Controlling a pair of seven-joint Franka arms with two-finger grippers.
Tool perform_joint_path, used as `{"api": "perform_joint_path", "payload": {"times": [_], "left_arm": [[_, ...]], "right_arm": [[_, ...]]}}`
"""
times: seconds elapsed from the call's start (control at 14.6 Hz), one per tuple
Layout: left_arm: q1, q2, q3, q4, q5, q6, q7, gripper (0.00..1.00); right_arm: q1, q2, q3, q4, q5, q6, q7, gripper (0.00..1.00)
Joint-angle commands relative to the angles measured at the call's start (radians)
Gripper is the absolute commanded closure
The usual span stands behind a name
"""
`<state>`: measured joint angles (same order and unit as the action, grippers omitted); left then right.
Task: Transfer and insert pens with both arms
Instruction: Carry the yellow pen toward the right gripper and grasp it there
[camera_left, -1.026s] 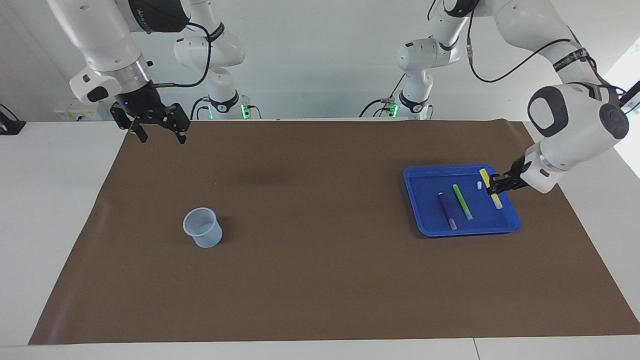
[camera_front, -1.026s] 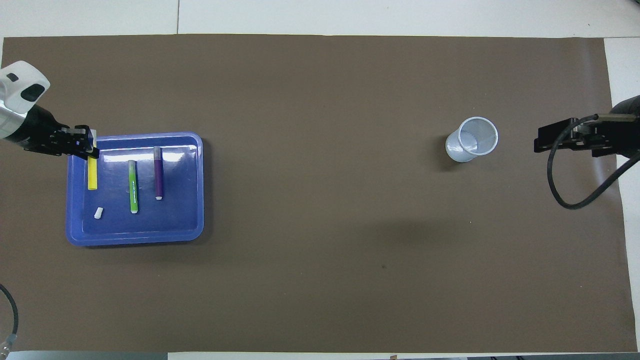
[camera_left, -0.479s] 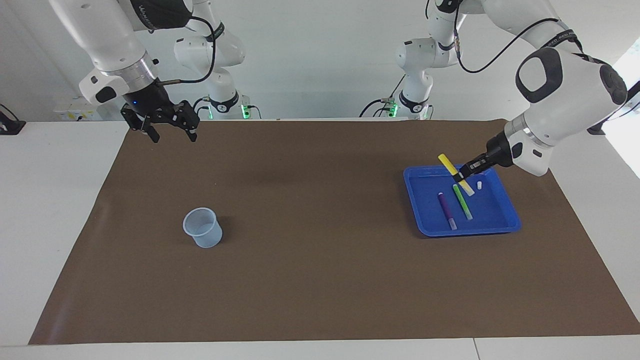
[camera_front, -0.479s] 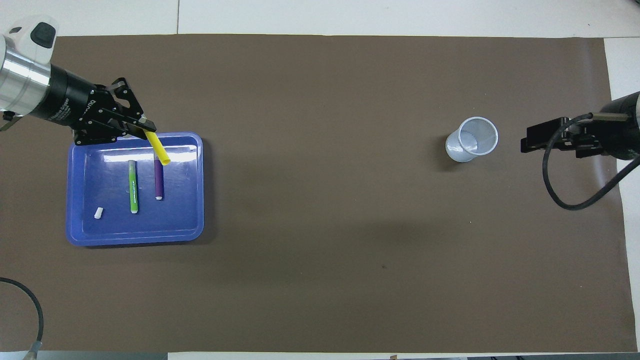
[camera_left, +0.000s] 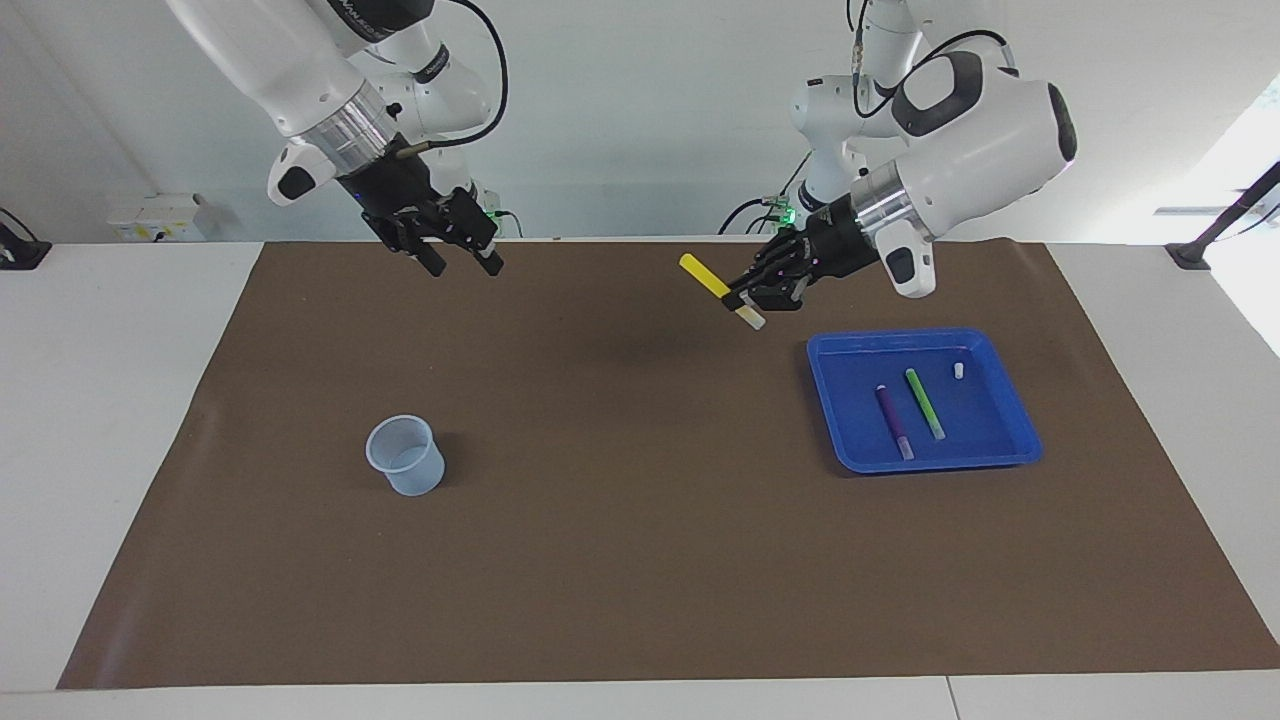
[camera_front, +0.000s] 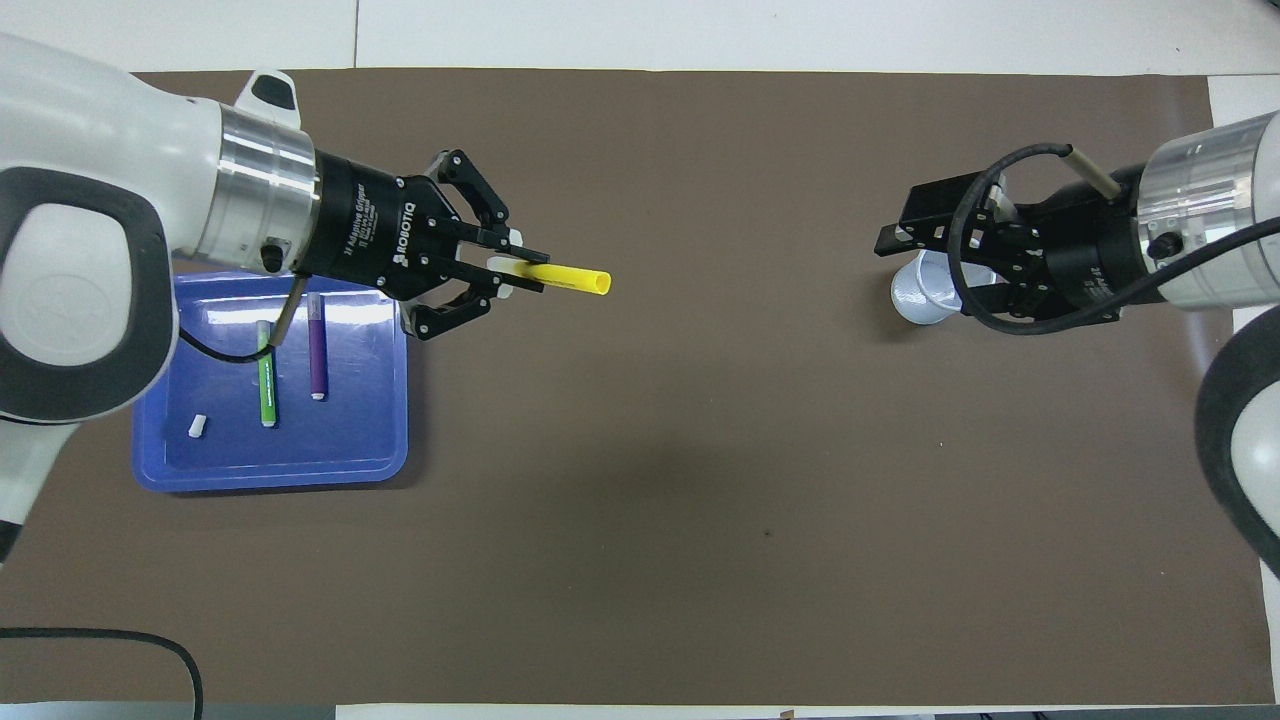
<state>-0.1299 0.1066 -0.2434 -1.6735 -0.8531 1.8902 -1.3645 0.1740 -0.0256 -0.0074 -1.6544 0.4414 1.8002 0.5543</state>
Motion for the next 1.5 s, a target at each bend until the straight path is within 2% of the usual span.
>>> {"api": "perform_joint_path", "payload": {"times": [0.0, 0.34, 0.55, 0.68, 1.03, 1.09, 1.23, 1.3, 1.37, 1.44], "left_arm": [[-0.059, -0.151, 0.012, -0.269, -0.157, 0.175, -0.016, 1.0], [-0.187, -0.143, 0.012, -0.364, -0.342, 0.361, -0.015, 1.0], [-0.211, -0.13, 0.012, -0.373, -0.398, 0.379, -0.007, 1.0], [-0.211, -0.127, 0.013, -0.377, -0.449, 0.382, -0.007, 1.0], [-0.209, -0.128, 0.013, -0.393, -0.489, 0.383, 0.021, 1.0], [-0.209, -0.13, 0.013, -0.394, -0.491, 0.389, 0.021, 1.0], [-0.209, -0.13, 0.013, -0.396, -0.494, 0.392, 0.022, 1.0], [-0.209, -0.13, 0.013, -0.397, -0.494, 0.391, 0.022, 1.0], [-0.209, -0.13, 0.013, -0.397, -0.495, 0.392, 0.022, 1.0], [-0.208, -0.131, 0.013, -0.399, -0.495, 0.392, 0.022, 1.0]], "right_arm": [[0.071, -0.01, -0.002, -0.057, 0.034, 0.109, 0.064, 0.0], [0.165, 0.016, -0.002, -0.07, 0.033, 0.209, 0.113, 0.0], [0.223, 0.027, -0.002, -0.079, 0.031, 0.24, 0.116, 0.0], [0.228, 0.023, -0.002, -0.082, 0.022, 0.225, 0.121, 0.0], [0.254, 0.019, 0.0, -0.085, -0.015, 0.194, 0.119, 0.02], [0.254, 0.018, -0.002, -0.085, -0.016, 0.191, 0.119, 0.08], [0.255, 0.018, -0.002, -0.084, -0.024, 0.179, 0.118, 0.27], [0.255, 0.018, -0.002, -0.084, -0.03, 0.177, 0.115, 0.41], [0.255, 0.018, -0.002, -0.084, -0.032, 0.177, 0.111, 0.59], [0.255, 0.018, -0.002, -0.084, -0.032, 0.177, 0.111, 0.82]]}}
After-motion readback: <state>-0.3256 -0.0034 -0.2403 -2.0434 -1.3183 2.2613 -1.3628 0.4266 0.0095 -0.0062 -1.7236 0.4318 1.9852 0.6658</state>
